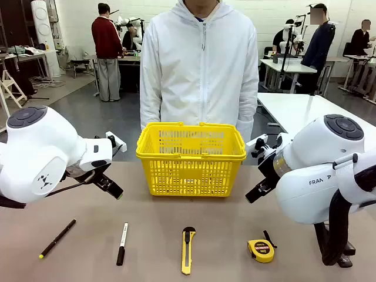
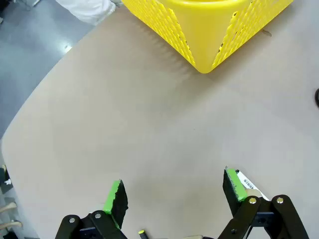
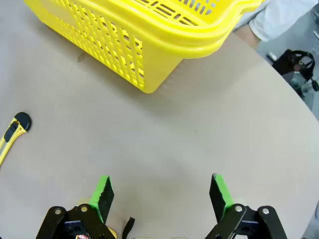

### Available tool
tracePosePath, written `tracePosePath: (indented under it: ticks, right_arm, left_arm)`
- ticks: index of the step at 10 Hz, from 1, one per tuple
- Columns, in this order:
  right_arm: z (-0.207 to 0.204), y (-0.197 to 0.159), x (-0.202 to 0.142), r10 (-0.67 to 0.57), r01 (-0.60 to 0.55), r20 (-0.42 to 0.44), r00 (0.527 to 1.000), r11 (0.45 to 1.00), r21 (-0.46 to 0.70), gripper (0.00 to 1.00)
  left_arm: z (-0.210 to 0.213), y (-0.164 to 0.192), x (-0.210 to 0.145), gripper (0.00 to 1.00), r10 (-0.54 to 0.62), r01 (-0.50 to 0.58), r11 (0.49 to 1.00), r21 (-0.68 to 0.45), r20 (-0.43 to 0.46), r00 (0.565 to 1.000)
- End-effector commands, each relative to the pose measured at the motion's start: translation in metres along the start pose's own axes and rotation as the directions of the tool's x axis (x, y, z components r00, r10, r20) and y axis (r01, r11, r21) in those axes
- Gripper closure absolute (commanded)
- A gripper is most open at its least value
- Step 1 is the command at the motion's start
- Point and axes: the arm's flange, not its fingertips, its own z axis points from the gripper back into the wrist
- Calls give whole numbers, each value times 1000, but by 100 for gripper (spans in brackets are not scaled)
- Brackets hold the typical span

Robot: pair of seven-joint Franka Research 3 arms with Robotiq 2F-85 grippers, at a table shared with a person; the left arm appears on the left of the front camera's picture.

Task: Place the items the person wants into the basket.
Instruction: Pick up the item the person points to and place it in the Market Basket.

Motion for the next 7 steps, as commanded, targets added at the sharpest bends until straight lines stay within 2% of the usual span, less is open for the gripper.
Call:
tracePosePath:
  ticks: [1, 7]
  right_arm:
    - [0, 0, 0, 0, 0, 0, 1000, 1000, 0, 0]
    - [0, 0, 0, 0, 0, 0, 1000, 1000, 0, 0]
  left_arm:
    - [0, 0, 0, 0, 0, 0, 1000, 0, 0, 1000]
    - [0, 0, 0, 0, 0, 0, 1000, 0, 0, 1000]
